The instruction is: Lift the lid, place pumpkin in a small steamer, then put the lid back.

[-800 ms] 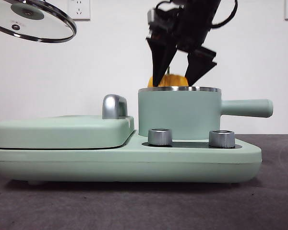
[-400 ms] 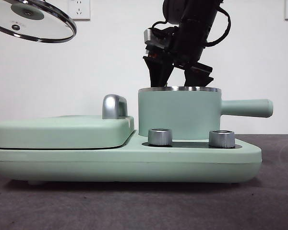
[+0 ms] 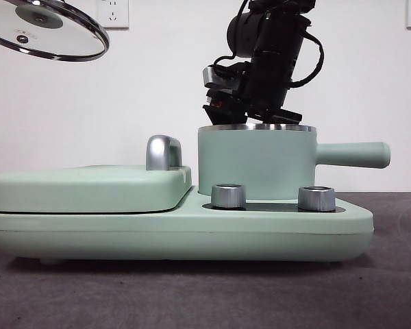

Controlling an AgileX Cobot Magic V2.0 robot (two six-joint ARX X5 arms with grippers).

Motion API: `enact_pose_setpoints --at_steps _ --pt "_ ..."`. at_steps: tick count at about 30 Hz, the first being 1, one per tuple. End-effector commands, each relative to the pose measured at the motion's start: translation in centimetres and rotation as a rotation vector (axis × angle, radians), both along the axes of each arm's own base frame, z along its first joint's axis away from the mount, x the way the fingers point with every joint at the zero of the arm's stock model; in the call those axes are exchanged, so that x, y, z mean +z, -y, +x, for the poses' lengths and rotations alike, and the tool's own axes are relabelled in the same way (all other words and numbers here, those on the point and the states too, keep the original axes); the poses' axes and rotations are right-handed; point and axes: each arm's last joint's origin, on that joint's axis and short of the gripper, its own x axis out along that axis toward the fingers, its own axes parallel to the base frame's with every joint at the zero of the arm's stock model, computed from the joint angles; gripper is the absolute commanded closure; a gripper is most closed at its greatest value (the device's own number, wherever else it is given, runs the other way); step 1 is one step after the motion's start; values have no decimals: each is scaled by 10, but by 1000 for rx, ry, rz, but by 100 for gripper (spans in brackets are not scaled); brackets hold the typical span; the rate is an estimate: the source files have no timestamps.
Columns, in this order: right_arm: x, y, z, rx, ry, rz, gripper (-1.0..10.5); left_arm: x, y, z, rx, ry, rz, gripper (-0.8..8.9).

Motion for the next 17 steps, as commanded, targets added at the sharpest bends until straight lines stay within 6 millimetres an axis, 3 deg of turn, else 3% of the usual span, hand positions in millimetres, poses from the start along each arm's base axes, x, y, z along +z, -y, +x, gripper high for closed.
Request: enact_pose_setpoints --at_steps 1,6,13,17 --pt "-4 -9 5 26 13 10 534 8 0 0 -3 41 -11 798" --pt "-3 -8 3 26 2 5 489 8 0 0 -3 41 -11 798" --pt "15 -4 -1 24 50 30 480 7 0 0 -2 34 -12 798" --pt "45 2 -11 19 132 64 482 7 0 0 -2 30 -11 798"
